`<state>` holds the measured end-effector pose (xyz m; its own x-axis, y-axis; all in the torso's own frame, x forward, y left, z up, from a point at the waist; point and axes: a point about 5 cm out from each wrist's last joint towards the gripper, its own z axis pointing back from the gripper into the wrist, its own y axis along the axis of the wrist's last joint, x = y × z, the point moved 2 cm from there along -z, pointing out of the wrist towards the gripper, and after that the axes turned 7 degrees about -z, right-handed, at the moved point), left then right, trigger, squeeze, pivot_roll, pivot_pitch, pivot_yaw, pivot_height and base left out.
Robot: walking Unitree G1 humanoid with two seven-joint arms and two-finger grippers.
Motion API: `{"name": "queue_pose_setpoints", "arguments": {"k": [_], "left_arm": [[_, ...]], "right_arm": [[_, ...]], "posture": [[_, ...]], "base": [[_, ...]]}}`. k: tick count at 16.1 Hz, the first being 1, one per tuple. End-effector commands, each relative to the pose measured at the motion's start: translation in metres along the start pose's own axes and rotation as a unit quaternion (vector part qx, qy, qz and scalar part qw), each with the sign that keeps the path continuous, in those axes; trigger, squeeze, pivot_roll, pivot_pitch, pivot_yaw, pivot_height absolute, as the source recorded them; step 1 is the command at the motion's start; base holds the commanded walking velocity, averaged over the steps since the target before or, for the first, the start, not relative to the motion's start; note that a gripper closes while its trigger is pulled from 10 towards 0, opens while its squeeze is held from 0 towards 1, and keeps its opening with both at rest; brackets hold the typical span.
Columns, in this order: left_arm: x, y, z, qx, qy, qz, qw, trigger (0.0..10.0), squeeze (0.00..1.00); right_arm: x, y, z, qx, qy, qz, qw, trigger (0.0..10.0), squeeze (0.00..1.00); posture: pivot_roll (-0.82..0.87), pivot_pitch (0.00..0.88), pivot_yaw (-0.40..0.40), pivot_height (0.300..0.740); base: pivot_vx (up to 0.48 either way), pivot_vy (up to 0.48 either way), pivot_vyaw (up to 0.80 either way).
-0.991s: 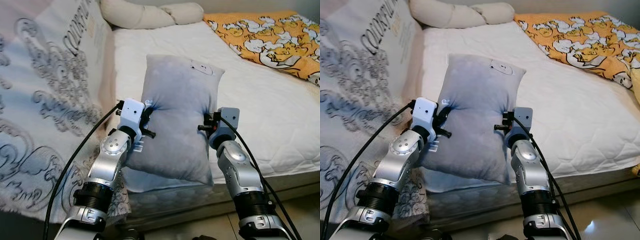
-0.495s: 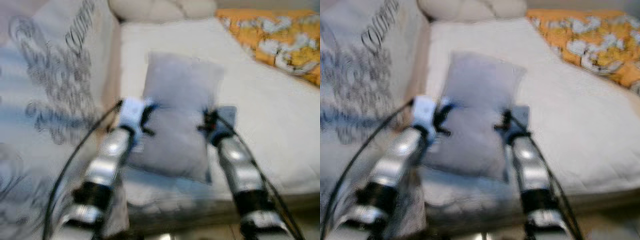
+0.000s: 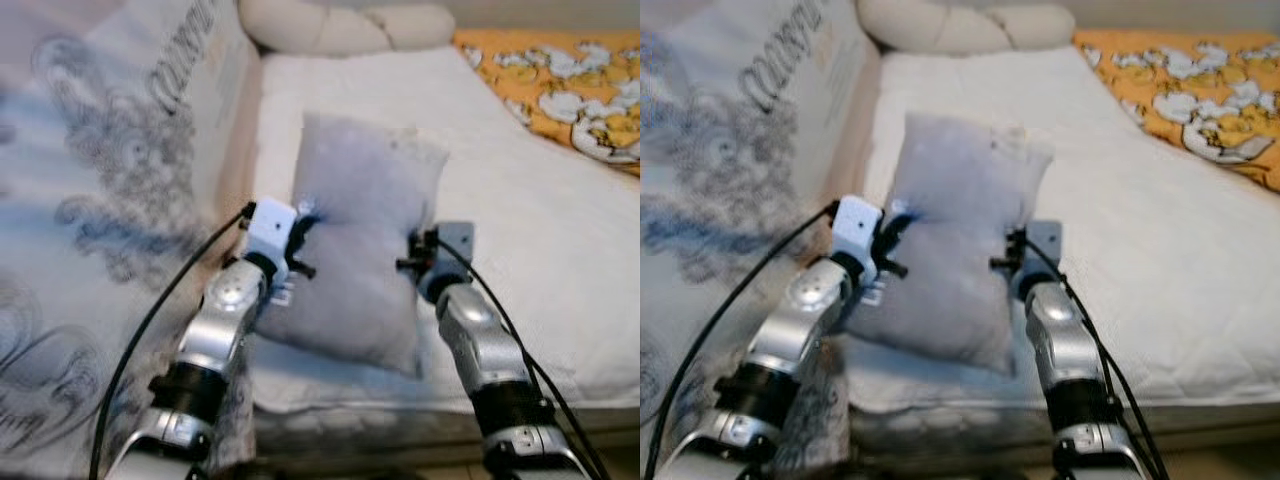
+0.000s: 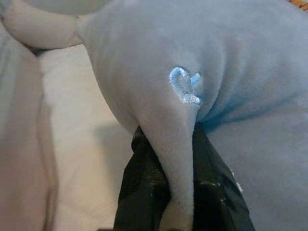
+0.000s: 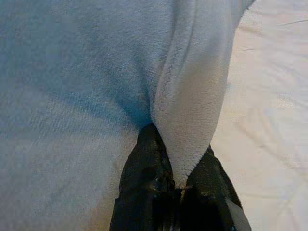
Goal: Clean up the room
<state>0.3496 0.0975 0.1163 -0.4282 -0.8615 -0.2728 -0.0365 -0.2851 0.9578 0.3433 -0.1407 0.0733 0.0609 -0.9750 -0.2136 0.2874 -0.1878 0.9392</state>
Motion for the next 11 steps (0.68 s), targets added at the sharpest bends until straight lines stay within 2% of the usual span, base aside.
{"name": "queue_pose_setpoints", "arguments": {"k": [1, 3, 4, 5, 8, 11], "left_arm": [[-0.005, 0.012, -0.004, 0.022, 0.006, -0.019, 1.000, 10.0, 0.00], [-0.015, 0.010, -0.007, 0.004, 0.032, -0.033, 0.999, 10.0, 0.00], [-0.025, 0.010, -0.008, -0.003, 0.055, -0.042, 0.998, 10.0, 0.00], [-0.025, 0.010, -0.008, -0.003, 0.055, -0.042, 0.998, 10.0, 0.00], [-0.041, 0.013, -0.009, -0.022, 0.084, -0.075, 0.993, 10.0, 0.00], [-0.051, 0.018, -0.010, -0.041, 0.083, -0.109, 0.990, 10.0, 0.00]], "right_arm": [[0.005, -0.003, 0.000, -0.015, -0.003, 0.000, 1.000, 10.0, 1.00], [0.015, -0.003, 0.001, -0.009, -0.031, 0.002, 0.999, 10.0, 1.00], [0.018, -0.003, 0.002, -0.007, -0.023, -0.007, 1.000, 10.0, 1.00], [0.018, -0.003, 0.002, -0.007, -0.023, -0.007, 1.000, 10.0, 1.00], [0.022, -0.004, 0.009, -0.026, 0.038, 0.029, 0.999, 10.0, 1.00], [0.019, -0.003, 0.015, -0.037, 0.106, 0.068, 0.991, 10.0, 1.00]], "posture": [[0.01, 0.000, 0.027, 0.740], [0.01, 0.000, 0.031, 0.740], [0.00, 0.000, 0.032, 0.740], [0.00, 0.000, 0.032, 0.740], [0.00, 0.000, 0.032, 0.740], [0.01, 0.000, 0.029, 0.740]], "base": [[0.000, 0.000, 0.00], [0.000, 0.000, 0.00], [0.000, 0.000, 0.00], [0.000, 0.000, 0.00], [0.000, 0.000, 0.00], [0.000, 0.000, 0.00]]}}
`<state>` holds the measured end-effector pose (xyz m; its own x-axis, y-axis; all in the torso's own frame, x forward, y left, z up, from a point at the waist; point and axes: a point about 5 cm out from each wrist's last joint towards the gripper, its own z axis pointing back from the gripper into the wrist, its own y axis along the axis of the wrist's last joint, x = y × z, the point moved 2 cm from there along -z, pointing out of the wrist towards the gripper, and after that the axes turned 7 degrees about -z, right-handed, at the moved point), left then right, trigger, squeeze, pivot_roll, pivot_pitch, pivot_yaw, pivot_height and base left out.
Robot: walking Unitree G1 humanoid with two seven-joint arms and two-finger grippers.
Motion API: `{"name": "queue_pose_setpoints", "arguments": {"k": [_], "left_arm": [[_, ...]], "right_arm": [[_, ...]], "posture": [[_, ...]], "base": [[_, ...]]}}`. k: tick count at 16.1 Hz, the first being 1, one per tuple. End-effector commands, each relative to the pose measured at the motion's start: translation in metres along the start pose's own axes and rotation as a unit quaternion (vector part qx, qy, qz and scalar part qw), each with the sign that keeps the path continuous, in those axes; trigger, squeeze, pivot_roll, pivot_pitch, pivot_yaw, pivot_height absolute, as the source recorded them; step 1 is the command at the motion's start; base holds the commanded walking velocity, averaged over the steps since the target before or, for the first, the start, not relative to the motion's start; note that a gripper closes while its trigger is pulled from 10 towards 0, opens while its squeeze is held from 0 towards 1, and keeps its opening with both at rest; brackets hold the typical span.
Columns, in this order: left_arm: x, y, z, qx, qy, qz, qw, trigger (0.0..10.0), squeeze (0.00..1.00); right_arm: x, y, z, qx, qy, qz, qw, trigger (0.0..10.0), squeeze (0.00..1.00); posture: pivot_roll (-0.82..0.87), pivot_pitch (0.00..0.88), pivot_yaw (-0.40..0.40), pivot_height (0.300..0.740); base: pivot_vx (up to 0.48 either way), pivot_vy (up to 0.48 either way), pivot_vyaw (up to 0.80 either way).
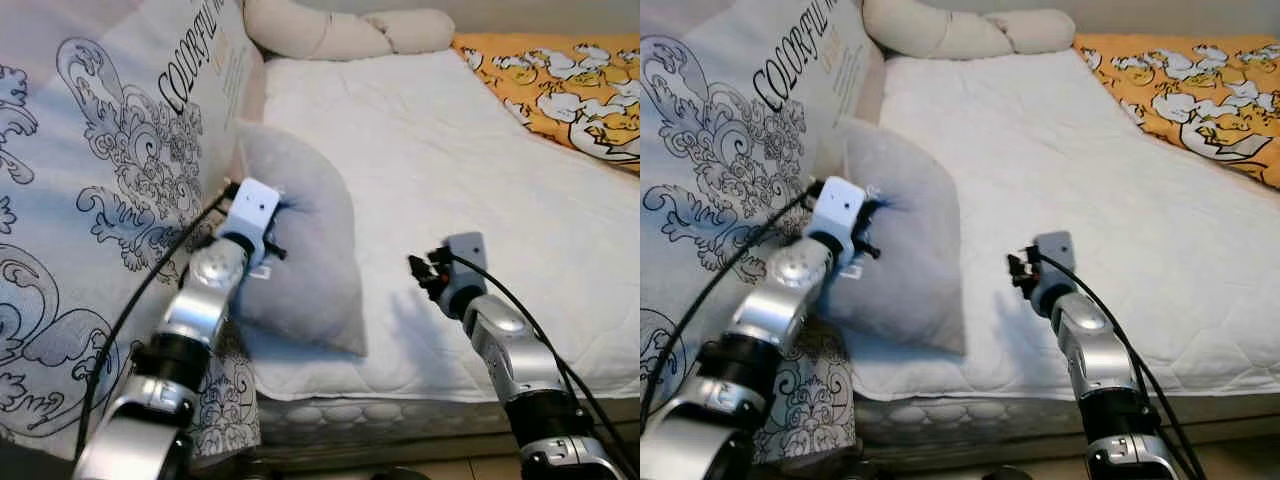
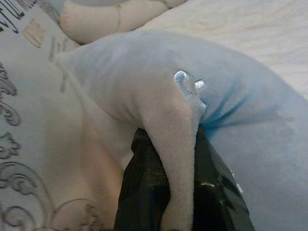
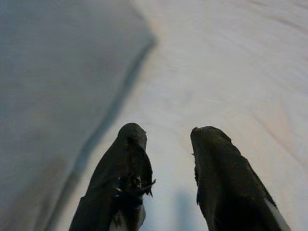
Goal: Clean up the room
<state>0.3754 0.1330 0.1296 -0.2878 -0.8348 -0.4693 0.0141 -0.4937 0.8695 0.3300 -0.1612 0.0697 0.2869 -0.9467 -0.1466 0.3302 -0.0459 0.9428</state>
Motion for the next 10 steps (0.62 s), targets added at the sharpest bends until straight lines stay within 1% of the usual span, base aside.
{"name": "queue_pose_setpoints", "arguments": {"k": [1, 2, 3, 4, 6, 7, 8, 9, 10], "left_arm": [[-0.013, 0.020, 0.000, 0.026, 0.001, -0.034, 0.999, 10.0, 0.00], [-0.019, 0.025, 0.002, 0.029, -0.011, -0.063, 0.998, 10.0, 0.00], [-0.024, 0.027, 0.003, 0.026, -0.018, -0.082, 0.996, 10.0, 0.00], [-0.029, 0.029, 0.004, 0.015, -0.034, -0.108, 0.993, 10.0, 0.00], [-0.035, 0.030, 0.005, 0.004, -0.041, -0.132, 0.990, 10.0, 0.00], [-0.046, 0.030, 0.006, -0.013, -0.035, -0.156, 0.987, 10.0, 0.00], [-0.050, 0.030, 0.006, -0.020, -0.026, -0.158, 0.987, 10.0, 0.00], [-0.057, 0.030, 0.006, -0.034, -0.009, -0.155, 0.987, 10.0, 0.00], [-0.060, 0.031, 0.005, -0.030, -0.001, -0.162, 0.986, 10.0, 0.00]], "right_arm": [[-0.007, 0.007, 0.005, 0.011, 0.046, 0.015, 0.999, 10.0, 1.00], [-0.019, 0.014, 0.012, 0.022, 0.117, 0.014, 0.993, 10.0, 1.00], [-0.025, 0.017, 0.018, 0.025, 0.153, 0.021, 0.988, 10.0, 1.00], [-0.026, 0.019, 0.022, 0.029, 0.171, 0.019, 0.985, 10.0, 1.00], [-0.026, 0.020, 0.025, 0.031, 0.181, 0.031, 0.983, 10.0, 1.00], [-0.028, 0.022, 0.028, 0.038, 0.193, 0.044, 0.979, 10.0, 1.00], [-0.028, 0.023, 0.029, 0.043, 0.193, 0.045, 0.979, 10.0, 1.00], [-0.029, 0.024, 0.030, 0.047, 0.193, 0.043, 0.979, 10.0, 1.00], [-0.032, 0.025, 0.030, 0.051, 0.199, 0.040, 0.978, 10.0, 1.00]], "posture": [[0.01, 0.000, 0.029, 0.740], [0.01, 0.000, 0.028, 0.740], [0.02, 0.000, 0.027, 0.740], [0.02, 0.000, 0.024, 0.740], [0.02, 0.000, 0.028, 0.740], [0.02, 0.000, 0.034, 0.740], [0.02, 0.000, 0.037, 0.740], [0.02, 0.000, 0.042, 0.740], [0.02, 0.000, 0.043, 0.740]], "base": [[0.000, 0.000, 0.00], [0.000, 0.000, 0.00], [0.000, 0.000, 0.00], [0.000, 0.000, 0.00], [0.000, 0.000, 0.00], [0.000, 0.000, 0.00], [0.000, 0.000, 0.00], [0.000, 0.000, 0.00], [0.000, 0.000, 0.00]]}}
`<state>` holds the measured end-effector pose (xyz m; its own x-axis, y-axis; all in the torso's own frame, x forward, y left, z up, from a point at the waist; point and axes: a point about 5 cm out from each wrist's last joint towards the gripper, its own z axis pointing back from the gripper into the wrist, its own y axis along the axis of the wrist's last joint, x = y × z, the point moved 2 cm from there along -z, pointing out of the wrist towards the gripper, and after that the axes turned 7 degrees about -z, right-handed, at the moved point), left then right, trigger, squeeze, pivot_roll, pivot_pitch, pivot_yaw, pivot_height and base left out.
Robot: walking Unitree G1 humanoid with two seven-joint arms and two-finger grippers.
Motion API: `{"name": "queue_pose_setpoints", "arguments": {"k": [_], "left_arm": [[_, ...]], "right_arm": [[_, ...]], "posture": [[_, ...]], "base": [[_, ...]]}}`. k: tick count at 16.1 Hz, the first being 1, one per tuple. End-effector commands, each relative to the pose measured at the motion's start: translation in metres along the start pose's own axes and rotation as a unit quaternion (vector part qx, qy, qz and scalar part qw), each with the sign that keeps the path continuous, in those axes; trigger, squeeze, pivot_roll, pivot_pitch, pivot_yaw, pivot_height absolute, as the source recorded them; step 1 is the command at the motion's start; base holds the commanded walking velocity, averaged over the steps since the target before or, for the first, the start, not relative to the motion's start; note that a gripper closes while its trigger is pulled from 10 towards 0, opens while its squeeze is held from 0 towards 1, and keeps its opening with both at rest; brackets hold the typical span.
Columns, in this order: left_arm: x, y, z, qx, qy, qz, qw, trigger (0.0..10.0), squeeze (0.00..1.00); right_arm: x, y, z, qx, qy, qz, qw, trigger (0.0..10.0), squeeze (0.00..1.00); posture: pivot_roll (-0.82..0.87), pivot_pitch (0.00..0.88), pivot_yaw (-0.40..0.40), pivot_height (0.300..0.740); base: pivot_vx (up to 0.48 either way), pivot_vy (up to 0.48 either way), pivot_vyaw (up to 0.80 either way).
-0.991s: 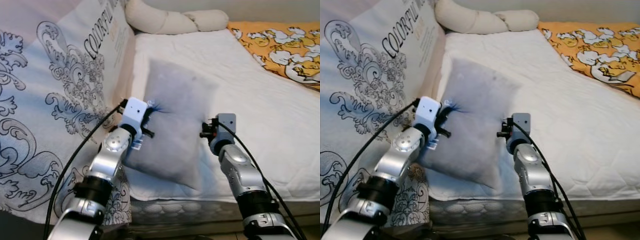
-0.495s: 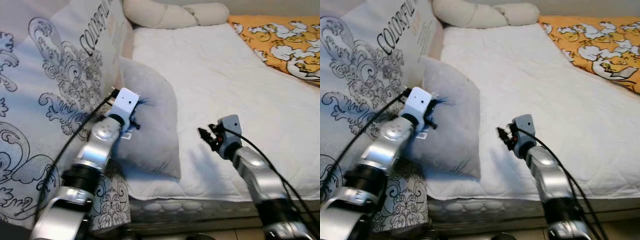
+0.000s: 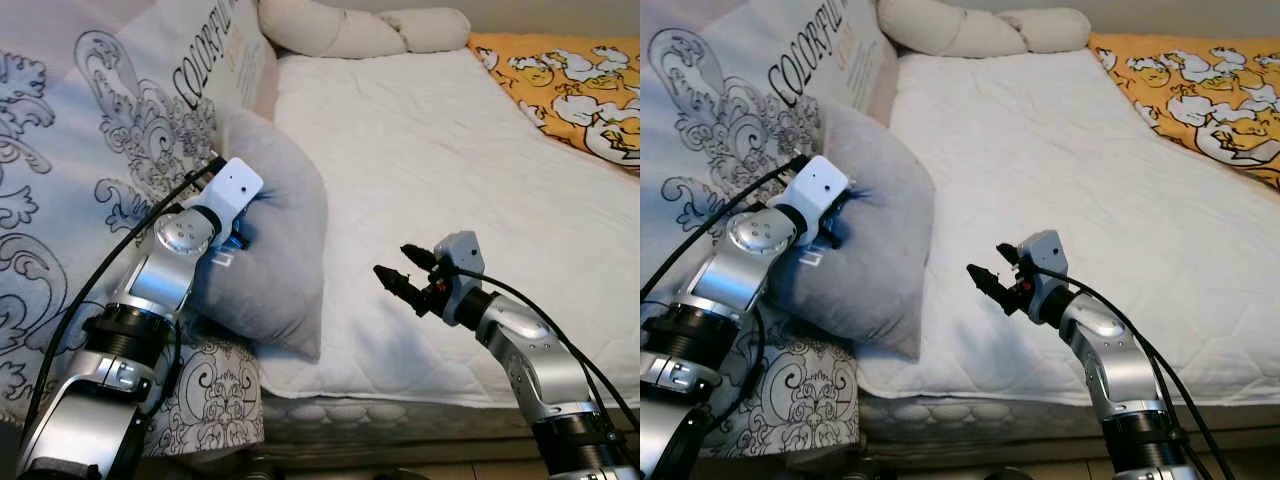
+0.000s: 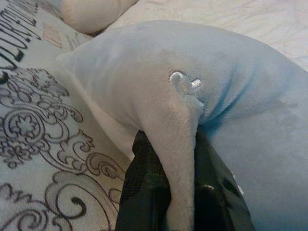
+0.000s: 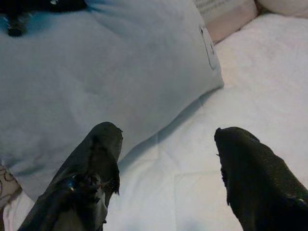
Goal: Clean up the room
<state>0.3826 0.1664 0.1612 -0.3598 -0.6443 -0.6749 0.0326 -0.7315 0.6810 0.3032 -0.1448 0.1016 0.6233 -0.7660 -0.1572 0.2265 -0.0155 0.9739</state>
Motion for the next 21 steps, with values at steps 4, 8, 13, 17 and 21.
{"name": "queue_pose_setpoints", "arguments": {"k": [4, 8, 13, 17, 21], "left_arm": [[-0.018, 0.013, -0.001, 0.027, 0.050, -0.054, 0.997, 10.0, 0.00], [-0.012, 0.015, -0.001, 0.054, 0.037, -0.055, 0.996, 10.0, 1.00], [-0.015, 0.029, 0.005, 0.120, 0.029, -0.025, 0.992, 10.0, 1.00], [-0.017, 0.037, 0.016, 0.179, 0.040, 0.024, 0.983, 10.0, 1.00], [-0.011, 0.041, 0.033, 0.224, 0.098, 0.217, 0.945, 10.0, 1.00]], "right_arm": [[-0.015, 0.002, 0.001, 0.015, 0.043, -0.001, 0.999, 10.0, 1.00], [-0.016, 0.001, 0.003, 0.013, 0.048, -0.003, 0.999, 10.0, 1.00], [-0.016, -0.004, 0.004, 0.008, 0.028, -0.009, 1.000, 10.0, 1.00], [-0.014, 0.004, 0.004, 0.042, -0.015, -0.009, 0.999, 10.0, 1.00], [0.010, 0.019, 0.005, 0.068, -0.183, 0.012, 0.981, 10.0, 1.00]], "posture": [[0.02, 0.000, 0.049, 0.740], [0.01, 0.000, 0.056, 0.740], [0.01, 0.000, 0.054, 0.740], [0.01, 0.000, 0.045, 0.740], [0.00, 0.000, 0.053, 0.740]], "base": [[0.000, 0.000, 0.00], [0.000, 0.000, 0.00], [0.000, 0.000, 0.00], [0.000, 0.000, 0.00], [0.000, 0.000, 0.00]]}}
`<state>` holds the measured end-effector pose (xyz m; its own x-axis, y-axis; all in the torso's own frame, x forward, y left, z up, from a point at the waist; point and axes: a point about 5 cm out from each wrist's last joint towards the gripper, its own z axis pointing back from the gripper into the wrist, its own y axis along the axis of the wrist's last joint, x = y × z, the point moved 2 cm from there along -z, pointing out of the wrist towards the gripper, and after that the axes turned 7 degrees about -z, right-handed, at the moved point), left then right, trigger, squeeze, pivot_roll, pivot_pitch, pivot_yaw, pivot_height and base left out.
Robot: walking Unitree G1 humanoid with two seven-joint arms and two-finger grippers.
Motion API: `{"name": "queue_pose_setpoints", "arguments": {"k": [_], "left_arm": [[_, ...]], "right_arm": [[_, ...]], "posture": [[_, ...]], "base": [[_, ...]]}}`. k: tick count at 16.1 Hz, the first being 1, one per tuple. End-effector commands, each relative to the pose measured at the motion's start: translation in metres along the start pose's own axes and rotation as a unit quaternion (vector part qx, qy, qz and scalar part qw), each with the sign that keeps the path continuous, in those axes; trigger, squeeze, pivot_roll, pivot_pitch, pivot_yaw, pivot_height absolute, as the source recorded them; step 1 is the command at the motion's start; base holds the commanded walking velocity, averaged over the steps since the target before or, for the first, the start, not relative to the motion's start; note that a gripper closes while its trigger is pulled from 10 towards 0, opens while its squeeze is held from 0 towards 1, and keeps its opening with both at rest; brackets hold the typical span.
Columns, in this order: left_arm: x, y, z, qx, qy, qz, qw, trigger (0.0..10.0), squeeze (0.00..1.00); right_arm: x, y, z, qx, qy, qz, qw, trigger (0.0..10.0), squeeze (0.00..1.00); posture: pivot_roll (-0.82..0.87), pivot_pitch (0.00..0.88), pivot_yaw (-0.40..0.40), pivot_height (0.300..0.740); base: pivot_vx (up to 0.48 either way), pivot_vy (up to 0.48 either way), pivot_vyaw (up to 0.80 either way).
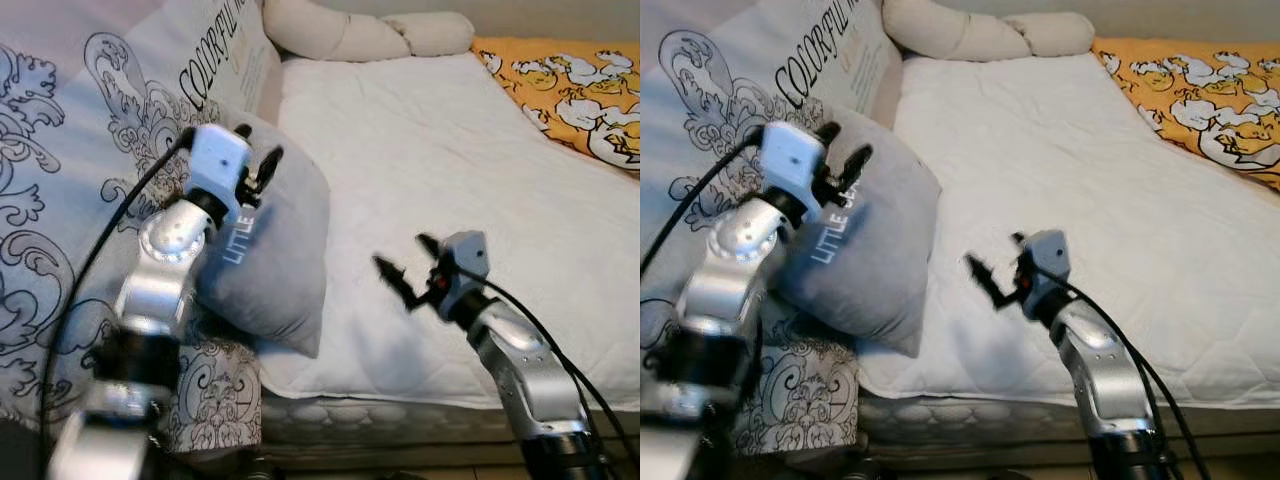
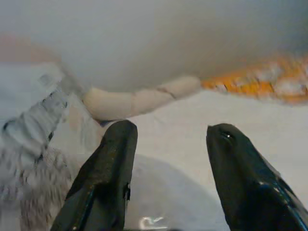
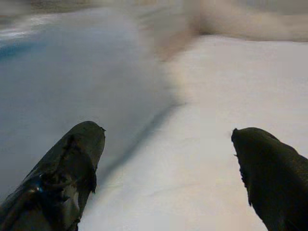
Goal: Clean up the room
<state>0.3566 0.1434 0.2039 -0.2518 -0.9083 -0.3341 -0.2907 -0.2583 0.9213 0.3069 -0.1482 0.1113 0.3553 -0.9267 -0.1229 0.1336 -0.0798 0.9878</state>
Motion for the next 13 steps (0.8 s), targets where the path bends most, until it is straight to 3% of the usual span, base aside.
{"name": "queue_pose_setpoints", "arguments": {"k": [1, 2, 3, 6, 11, 13], "left_arm": [[-0.003, -0.012, 0.012, -0.025, 0.049, 0.034, 0.998, 10.0, 1.00], [0.007, -0.023, 0.024, -0.041, 0.067, 0.062, 0.995, 10.0, 1.00], [0.012, -0.025, 0.027, -0.045, 0.068, 0.069, 0.994, 10.0, 1.00], [0.028, -0.032, 0.037, -0.062, 0.071, 0.058, 0.994, 10.0, 1.00], [0.033, -0.031, 0.039, -0.067, 0.078, 0.051, 0.993, 10.0, 1.00], [0.037, -0.036, 0.041, -0.081, 0.072, 0.047, 0.993, 10.0, 1.00]], "right_arm": [[0.024, 0.014, -0.001, 0.015, -0.107, 0.014, 0.994, 10.0, 1.00], [0.035, 0.021, 0.001, 0.030, -0.165, 0.006, 0.986, 10.0, 1.00], [0.038, 0.022, 0.002, 0.033, -0.181, 0.003, 0.983, 10.0, 1.00], [0.031, 0.028, 0.001, 0.045, -0.199, 0.039, 0.978, 10.0, 1.00], [0.028, 0.027, -0.002, 0.048, -0.238, 0.044, 0.969, 10.0, 1.00], [0.031, 0.025, 0.001, 0.047, -0.250, 0.035, 0.966, 10.0, 1.00]], "posture": [[-0.03, 0.000, 0.060, 0.740], [-0.02, 0.000, 0.048, 0.740], [-0.02, 0.000, 0.043, 0.740], [-0.01, 0.000, 0.002, 0.740], [-0.01, 0.000, -0.026, 0.740], [-0.02, 0.000, -0.011, 0.740]], "base": [[0.000, 0.000, 0.00], [0.000, -0.480, 0.00], [0.000, -0.480, 0.00], [0.000, -0.480, 0.00], [0.000, -0.480, 0.74], [0.000, -0.480, 0.00]]}}
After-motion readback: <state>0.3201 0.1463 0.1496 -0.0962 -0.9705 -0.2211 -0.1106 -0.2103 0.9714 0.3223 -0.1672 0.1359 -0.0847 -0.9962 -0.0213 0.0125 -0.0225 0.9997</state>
